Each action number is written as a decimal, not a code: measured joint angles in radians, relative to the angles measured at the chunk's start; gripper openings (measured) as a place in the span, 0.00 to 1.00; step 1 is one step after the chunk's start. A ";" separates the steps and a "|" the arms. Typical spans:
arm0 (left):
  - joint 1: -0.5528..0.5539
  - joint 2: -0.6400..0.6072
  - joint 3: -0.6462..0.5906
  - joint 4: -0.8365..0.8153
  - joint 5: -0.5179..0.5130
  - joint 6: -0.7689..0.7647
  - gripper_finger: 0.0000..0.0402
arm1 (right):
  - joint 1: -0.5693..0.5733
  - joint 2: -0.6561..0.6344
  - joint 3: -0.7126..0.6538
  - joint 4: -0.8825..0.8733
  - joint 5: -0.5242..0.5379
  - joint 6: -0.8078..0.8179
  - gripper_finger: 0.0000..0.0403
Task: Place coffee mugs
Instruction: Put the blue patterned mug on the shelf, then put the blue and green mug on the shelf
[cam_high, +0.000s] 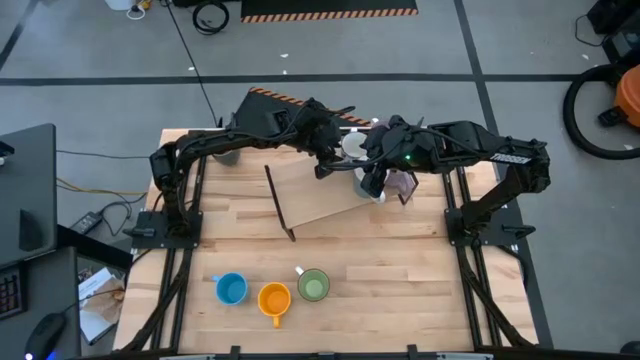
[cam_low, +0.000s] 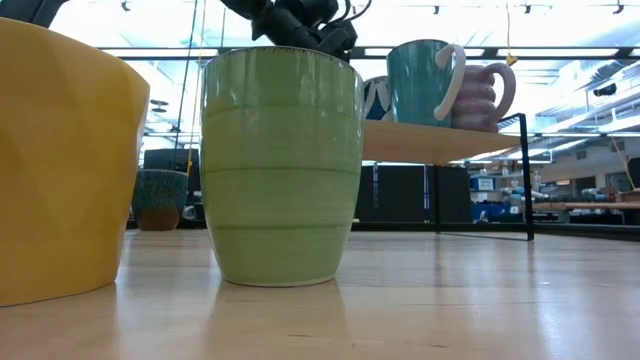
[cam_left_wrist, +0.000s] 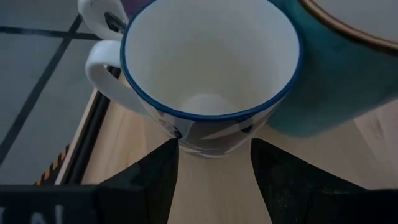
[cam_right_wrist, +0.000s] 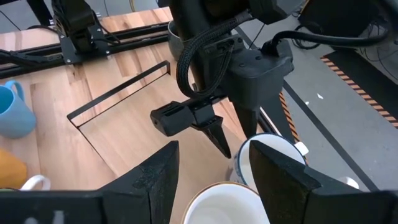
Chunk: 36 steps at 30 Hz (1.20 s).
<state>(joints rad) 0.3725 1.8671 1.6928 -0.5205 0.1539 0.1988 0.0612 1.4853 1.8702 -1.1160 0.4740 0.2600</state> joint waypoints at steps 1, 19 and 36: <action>0.000 0.000 0.000 0.004 0.000 0.004 0.52 | 0.000 0.000 0.000 0.001 0.000 0.000 0.50; 0.001 -0.006 0.000 0.032 -0.003 0.075 0.52 | 0.000 0.000 0.000 0.009 0.005 0.000 0.50; 0.115 -0.150 0.001 -0.403 -0.116 0.023 0.52 | 0.000 0.000 0.000 0.031 0.031 -0.017 0.50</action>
<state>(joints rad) 0.4875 1.7172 1.6942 -0.9237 0.0377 0.2216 0.0616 1.4853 1.8702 -1.0847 0.5049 0.2431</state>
